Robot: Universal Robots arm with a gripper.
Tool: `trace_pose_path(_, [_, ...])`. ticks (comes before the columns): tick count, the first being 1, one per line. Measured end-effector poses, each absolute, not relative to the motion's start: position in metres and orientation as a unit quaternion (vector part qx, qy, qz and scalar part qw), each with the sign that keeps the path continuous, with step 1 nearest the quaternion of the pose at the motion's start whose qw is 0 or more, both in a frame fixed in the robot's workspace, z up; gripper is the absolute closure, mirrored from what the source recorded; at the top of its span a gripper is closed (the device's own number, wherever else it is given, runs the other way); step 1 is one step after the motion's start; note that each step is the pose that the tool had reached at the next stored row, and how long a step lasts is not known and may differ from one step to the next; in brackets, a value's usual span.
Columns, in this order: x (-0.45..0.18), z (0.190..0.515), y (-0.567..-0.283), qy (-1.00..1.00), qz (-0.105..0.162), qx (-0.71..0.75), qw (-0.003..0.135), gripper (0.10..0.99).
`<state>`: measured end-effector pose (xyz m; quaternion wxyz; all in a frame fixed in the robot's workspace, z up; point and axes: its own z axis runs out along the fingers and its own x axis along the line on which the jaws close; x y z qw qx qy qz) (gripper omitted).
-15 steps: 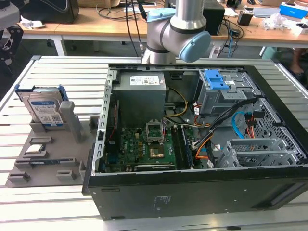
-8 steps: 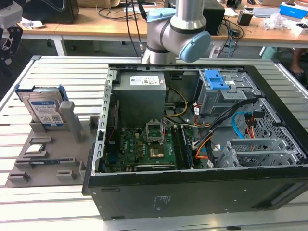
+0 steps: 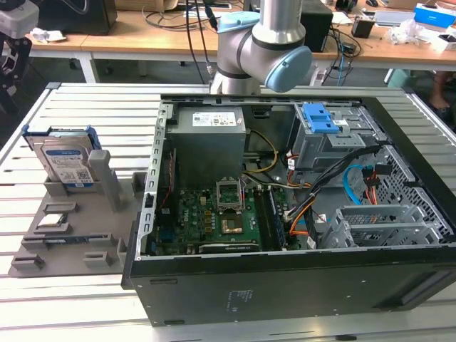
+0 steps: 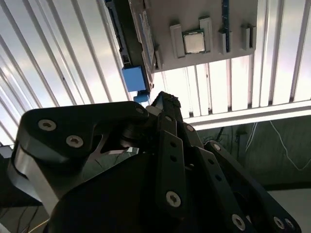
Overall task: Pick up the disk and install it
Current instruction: 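Pick up the disk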
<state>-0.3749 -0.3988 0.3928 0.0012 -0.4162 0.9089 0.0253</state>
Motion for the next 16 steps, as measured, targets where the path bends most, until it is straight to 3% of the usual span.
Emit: trace_pose_path(16, [-0.3748, 0.3928, -0.3988, 0.861, 0.025, -0.509, -0.001, 0.980])
